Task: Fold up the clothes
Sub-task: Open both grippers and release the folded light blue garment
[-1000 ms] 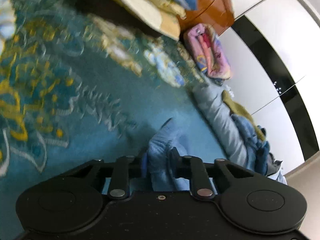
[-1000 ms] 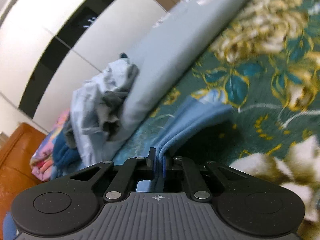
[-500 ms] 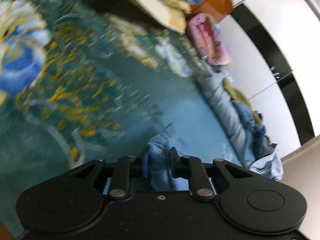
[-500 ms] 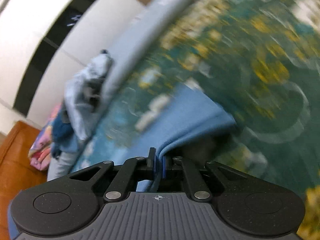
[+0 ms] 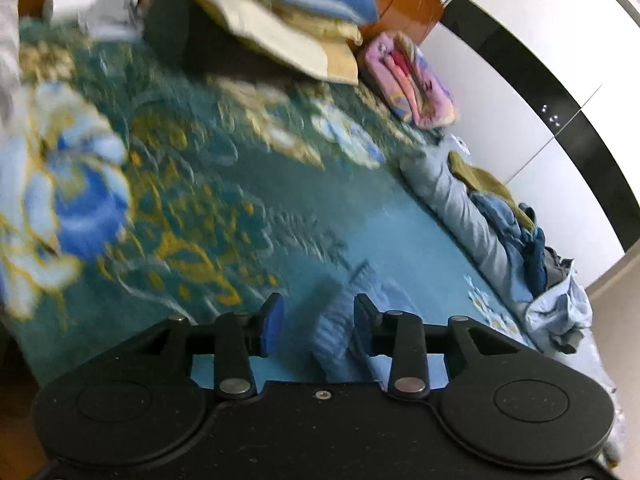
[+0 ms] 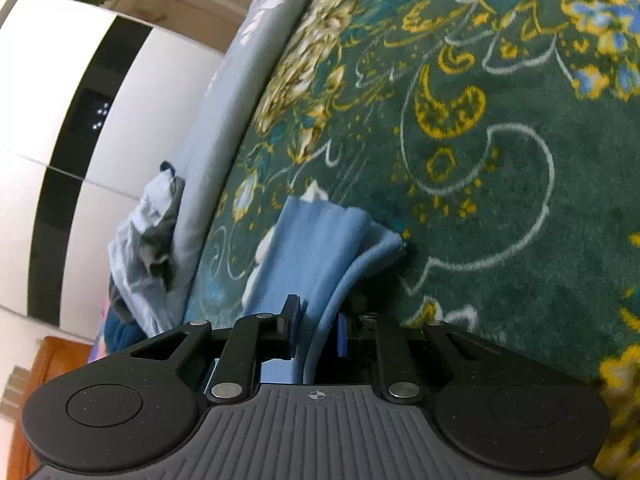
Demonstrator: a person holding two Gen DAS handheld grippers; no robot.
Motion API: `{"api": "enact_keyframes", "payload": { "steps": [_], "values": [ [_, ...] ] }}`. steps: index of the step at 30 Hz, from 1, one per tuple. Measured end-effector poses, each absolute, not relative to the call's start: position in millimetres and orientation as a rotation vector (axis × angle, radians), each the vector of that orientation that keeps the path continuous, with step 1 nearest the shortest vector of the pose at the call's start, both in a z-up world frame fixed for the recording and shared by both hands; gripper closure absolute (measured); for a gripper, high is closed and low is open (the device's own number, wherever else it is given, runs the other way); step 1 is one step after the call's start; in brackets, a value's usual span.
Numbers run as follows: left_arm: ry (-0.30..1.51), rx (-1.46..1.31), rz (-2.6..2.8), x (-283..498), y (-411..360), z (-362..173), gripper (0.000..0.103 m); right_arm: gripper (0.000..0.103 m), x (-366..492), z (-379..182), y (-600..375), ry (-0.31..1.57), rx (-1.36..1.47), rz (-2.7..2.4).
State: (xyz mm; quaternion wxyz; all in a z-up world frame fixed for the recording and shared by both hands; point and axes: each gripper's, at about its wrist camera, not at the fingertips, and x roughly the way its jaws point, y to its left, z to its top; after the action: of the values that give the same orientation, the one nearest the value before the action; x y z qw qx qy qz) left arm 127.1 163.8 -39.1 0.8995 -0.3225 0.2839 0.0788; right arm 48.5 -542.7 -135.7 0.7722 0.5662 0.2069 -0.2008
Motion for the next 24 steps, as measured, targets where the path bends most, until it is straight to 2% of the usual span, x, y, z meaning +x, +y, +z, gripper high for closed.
{"api": "enact_keyframes", "payload": {
  "steps": [1, 4, 8, 12, 15, 19, 24],
  "values": [
    [0.581, -0.651, 0.144, 126.4, 161.3, -34.3, 0.065, 0.096, 47.5, -134.1, -543.4, 0.448, 1.22, -0.445],
    [0.558, -0.617, 0.056, 129.8, 147.7, -24.2, 0.064, 0.098, 46.4, -129.2, -547.6, 0.471, 1.199, -0.477],
    [0.581, -0.593, -0.067, 148.5, 123.8, -33.3, 0.061, 0.099, 54.4, -112.6, -539.4, 0.492, 1.057, -0.478],
    [0.702, -0.577, -0.022, 175.8, 114.6, -67.7, 0.062, 0.099, 46.4, -97.2, -534.8, 0.478, 1.035, -0.475],
    [0.7, -0.591, -0.046, 173.4, 119.2, -69.6, 0.061, 0.099, 59.4, -77.7, -526.2, 0.471, 0.983, -0.46],
    [0.627, -0.63, -0.067, 155.5, 134.1, -51.9, 0.052, 0.099, 86.1, -23.1, -493.4, 0.451, 0.729, -0.393],
    [0.582, -0.704, 0.005, 140.8, 156.1, -45.1, 0.049, 0.099, 118.7, 29.8, -417.6, 0.448, 0.419, -0.238]
  ]
}}
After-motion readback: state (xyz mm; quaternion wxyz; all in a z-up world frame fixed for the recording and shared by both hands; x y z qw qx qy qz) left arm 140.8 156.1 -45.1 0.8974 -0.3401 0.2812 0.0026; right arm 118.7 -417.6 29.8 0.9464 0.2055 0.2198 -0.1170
